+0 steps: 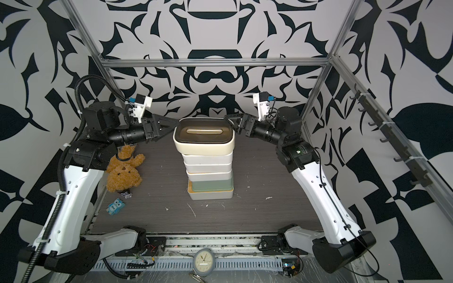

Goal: Stack the tissue boxes
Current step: Place the tissue box at the tissue box, then pick up the tissue box from the center of the board.

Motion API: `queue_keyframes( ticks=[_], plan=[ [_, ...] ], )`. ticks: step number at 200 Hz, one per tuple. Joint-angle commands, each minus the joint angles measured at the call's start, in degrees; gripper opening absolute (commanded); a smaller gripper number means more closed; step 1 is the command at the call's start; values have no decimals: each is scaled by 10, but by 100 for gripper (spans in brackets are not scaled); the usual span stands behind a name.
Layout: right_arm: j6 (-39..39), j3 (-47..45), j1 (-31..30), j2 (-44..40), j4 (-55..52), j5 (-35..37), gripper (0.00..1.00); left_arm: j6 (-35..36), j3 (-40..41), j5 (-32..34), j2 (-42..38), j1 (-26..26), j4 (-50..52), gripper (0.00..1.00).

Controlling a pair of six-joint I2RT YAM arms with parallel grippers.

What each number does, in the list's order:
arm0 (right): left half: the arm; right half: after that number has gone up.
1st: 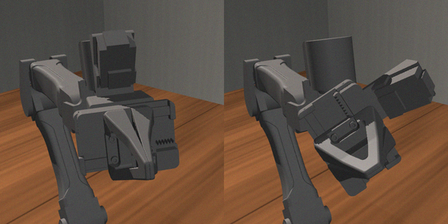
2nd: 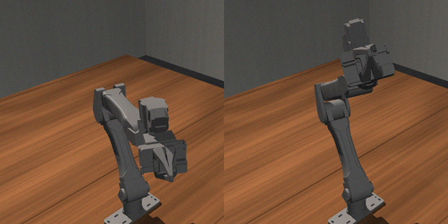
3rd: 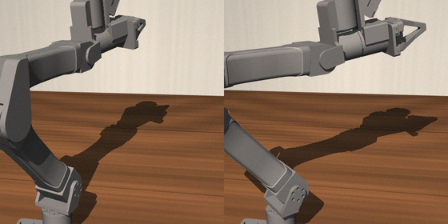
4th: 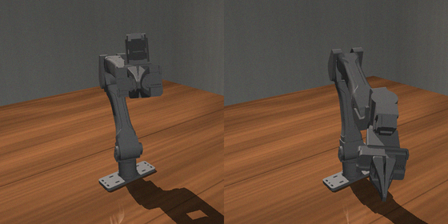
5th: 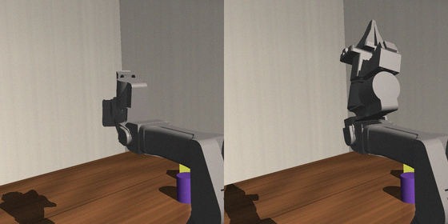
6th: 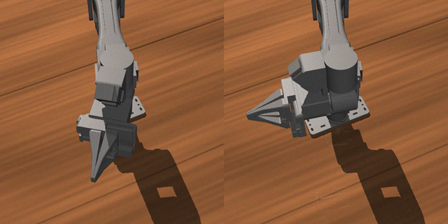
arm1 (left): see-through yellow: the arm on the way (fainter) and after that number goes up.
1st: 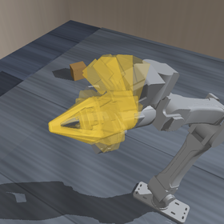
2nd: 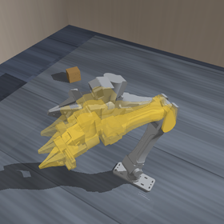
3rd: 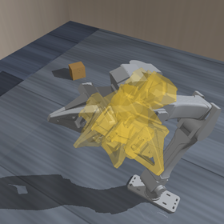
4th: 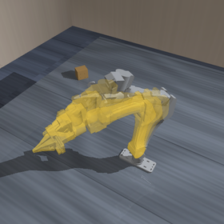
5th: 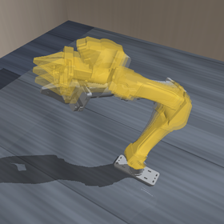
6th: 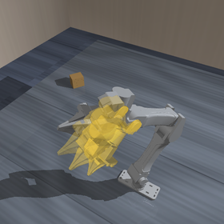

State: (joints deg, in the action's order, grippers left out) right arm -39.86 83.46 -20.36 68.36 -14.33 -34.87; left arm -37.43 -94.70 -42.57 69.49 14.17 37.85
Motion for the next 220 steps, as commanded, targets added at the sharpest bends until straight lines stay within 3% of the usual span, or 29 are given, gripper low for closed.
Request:
queue_keyframes(
  ticks=[1, 64, 97, 149, 220],
  plan=[
    [51, 27, -1, -46, -23, 81, 99, 20, -18, 44, -10, -11, 33, 99],
    [84, 11, 15, -82, -95, 184, 99, -16, 27, 62, -23, -106, 32, 99],
    [94, -23, 59, -95, -126, 219, 99, -31, 64, 66, -13, -150, 35, 99],
    [50, -148, 157, -104, -76, 157, 99, -38, 97, 116, 60, -162, 35, 99],
    [47, -238, 175, -75, -52, 132, 99, -61, 101, 149, 171, -154, 8, 99]
  ],
)
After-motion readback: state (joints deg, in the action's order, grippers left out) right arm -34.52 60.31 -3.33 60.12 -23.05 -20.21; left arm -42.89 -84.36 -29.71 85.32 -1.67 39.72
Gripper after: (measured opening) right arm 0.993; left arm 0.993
